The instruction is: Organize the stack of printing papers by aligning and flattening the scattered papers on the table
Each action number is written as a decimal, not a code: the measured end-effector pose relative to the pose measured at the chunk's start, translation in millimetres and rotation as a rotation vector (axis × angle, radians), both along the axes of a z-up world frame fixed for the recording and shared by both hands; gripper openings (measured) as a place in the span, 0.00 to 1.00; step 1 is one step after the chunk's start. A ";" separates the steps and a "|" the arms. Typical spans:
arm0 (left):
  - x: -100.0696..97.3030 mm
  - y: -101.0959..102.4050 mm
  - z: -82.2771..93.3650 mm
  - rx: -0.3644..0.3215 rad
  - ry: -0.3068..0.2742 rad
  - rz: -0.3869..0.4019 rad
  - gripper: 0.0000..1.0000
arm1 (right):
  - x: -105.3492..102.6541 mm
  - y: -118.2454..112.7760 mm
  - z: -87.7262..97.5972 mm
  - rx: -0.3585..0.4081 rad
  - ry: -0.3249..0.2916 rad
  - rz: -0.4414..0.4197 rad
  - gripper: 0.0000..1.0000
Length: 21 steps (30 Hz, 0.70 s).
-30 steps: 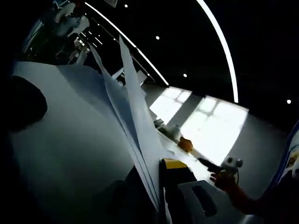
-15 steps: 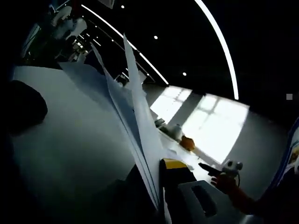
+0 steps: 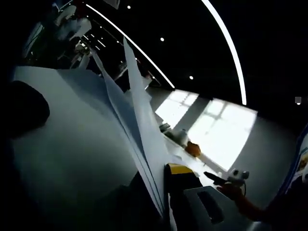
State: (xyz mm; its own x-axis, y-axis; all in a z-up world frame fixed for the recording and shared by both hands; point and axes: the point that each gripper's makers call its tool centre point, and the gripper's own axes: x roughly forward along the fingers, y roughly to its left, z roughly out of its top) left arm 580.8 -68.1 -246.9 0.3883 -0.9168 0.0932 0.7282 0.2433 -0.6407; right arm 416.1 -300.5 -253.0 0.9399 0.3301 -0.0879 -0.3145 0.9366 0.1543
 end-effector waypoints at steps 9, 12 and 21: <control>-0.7 -0.2 0.5 -0.005 0.003 -0.002 0.07 | 3.1 -3.6 -4.9 -0.011 0.017 -0.006 0.89; -0.7 -0.5 0.6 -0.006 0.002 -0.002 0.07 | 6.4 -5.6 -7.3 -0.013 0.023 -0.011 0.89; -11.3 -5.3 2.6 -0.010 -0.001 -0.001 0.07 | 25.8 -10.4 -11.4 -0.030 0.024 -0.026 0.90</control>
